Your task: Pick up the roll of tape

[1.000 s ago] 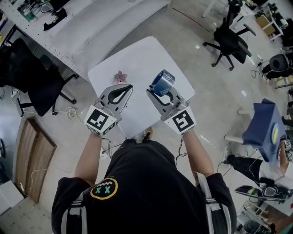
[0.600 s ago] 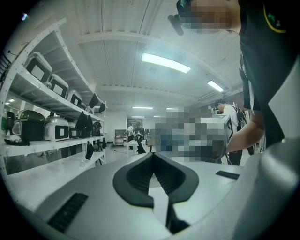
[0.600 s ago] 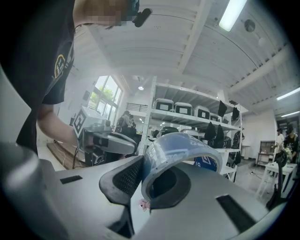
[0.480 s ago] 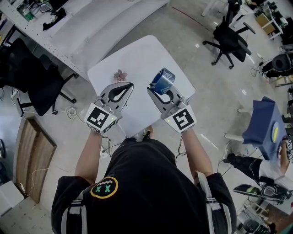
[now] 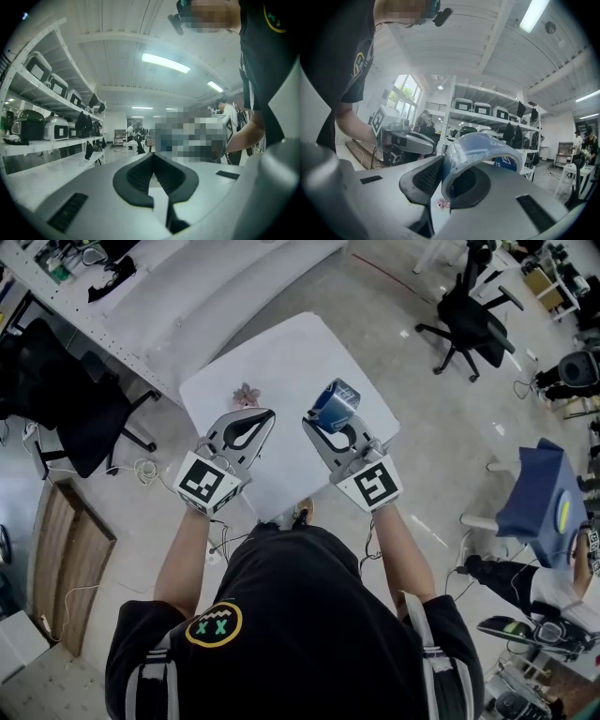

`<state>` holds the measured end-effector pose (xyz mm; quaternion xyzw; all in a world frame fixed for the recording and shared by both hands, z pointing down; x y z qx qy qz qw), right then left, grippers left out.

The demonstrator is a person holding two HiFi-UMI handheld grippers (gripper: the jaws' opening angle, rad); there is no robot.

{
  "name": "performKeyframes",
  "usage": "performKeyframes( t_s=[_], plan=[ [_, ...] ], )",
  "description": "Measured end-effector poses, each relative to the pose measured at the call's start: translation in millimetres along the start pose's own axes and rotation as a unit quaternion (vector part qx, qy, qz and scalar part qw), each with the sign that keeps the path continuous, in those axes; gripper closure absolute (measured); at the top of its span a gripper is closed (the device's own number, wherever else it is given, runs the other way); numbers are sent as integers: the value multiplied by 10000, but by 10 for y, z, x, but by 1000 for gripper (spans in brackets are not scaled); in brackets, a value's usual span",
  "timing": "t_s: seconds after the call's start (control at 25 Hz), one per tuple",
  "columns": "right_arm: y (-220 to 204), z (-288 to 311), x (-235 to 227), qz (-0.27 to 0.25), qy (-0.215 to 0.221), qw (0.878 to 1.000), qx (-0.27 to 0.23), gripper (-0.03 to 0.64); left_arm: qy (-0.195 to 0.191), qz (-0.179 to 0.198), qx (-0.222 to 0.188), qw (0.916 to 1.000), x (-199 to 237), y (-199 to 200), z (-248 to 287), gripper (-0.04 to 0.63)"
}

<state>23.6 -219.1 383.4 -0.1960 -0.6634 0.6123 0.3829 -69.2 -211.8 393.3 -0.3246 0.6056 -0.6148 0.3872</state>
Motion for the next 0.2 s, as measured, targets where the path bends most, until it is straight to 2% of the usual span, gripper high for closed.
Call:
performKeyframes(
  t_s=[0.2],
  plan=[
    [9,4,-5,-38,-2,10000,-4,555,10,-5,2,10000,8,6,-7,580]
  ],
)
Point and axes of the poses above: the fingertips, and each gripper's own axes: z forward along the fingers, x to its left, y out of its top, the point moved 3 cm from there along -z, backward along the fingers, and after that the axes turned 13 degrees about -y, right-handed, at the moved point
